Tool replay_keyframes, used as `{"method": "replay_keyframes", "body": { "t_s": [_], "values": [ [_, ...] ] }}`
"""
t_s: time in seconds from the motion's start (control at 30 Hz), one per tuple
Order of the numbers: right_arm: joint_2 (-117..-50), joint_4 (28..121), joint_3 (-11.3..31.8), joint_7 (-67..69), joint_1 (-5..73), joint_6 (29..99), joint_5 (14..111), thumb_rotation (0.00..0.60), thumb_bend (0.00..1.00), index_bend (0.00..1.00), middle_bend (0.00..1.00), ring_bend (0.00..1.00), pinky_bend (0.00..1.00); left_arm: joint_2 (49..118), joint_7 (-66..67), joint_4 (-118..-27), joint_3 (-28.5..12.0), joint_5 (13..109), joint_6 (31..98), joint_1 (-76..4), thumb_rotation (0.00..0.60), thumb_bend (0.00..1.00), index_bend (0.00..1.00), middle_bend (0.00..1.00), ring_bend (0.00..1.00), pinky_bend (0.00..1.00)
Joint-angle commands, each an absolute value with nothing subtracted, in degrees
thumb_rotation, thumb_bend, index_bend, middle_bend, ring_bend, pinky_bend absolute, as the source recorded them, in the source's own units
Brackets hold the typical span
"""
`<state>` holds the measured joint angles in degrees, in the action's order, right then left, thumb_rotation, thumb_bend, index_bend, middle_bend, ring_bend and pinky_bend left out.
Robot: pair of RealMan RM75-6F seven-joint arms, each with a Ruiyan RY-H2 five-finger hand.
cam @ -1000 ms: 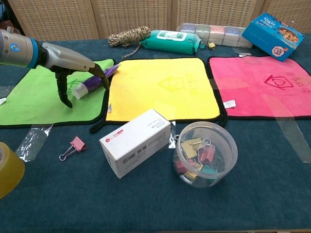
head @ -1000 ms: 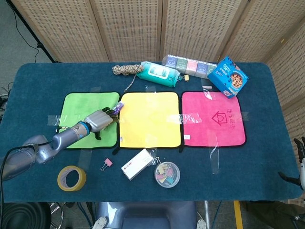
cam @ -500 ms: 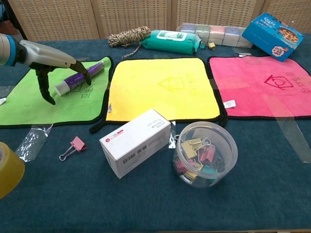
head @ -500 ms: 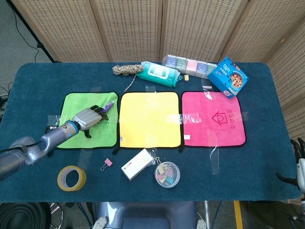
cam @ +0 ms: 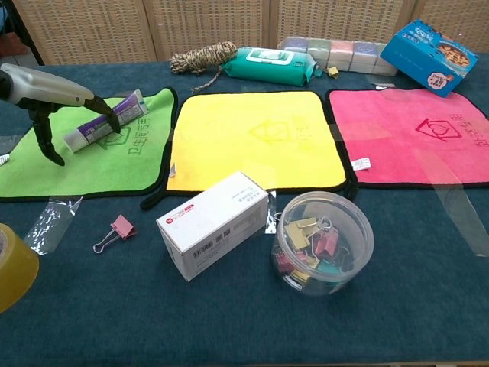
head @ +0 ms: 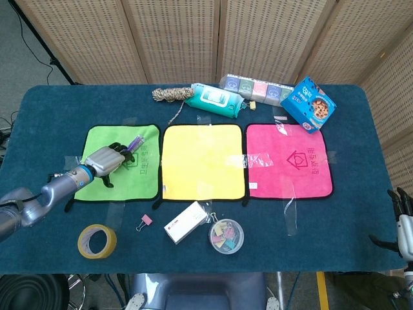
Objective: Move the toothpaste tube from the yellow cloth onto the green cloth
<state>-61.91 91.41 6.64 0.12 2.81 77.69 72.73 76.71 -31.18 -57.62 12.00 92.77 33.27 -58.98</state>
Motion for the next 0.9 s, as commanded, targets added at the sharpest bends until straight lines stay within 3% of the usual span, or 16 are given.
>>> {"method": "replay_keyframes", "body": {
  "t_s": [0.03,0.6,0.8,0.9],
  "values": [
    [-61.92,91.46,6.57,0.09,2.85,77.61,72.79,0.6,0.0,0.0,0.0,0.0,0.0,76.19,-31.49,-57.76,12.26,93.07,33.82,-58.51,0.6,0.0,0.22,0.17,0.07,0.0],
    [-61.74,92.62,5.88,0.06,3.09,77.6,74.14,0.6,0.0,0.0,0.0,0.0,0.0,71.88,-31.66,-60.03,12.37,93.21,37.91,-55.08,0.6,0.0,0.22,0.17,0.07,0.0],
    [-61.73,93.05,5.66,-0.23,3.0,78.17,74.81,0.6,0.0,0.0,0.0,0.0,0.0,67.39,-34.72,-65.33,10.22,93.35,47.77,-51.88,0.6,0.0,0.21,0.15,0.03,0.0],
    [-62.03,92.66,5.6,-1.18,3.01,78.98,75.52,0.6,0.0,0.0,0.0,0.0,0.0,64.47,-32.11,-68.55,9.29,91.6,53.4,-47.85,0.596,0.0,0.1,0.03,0.0,0.0]
  ]
}}
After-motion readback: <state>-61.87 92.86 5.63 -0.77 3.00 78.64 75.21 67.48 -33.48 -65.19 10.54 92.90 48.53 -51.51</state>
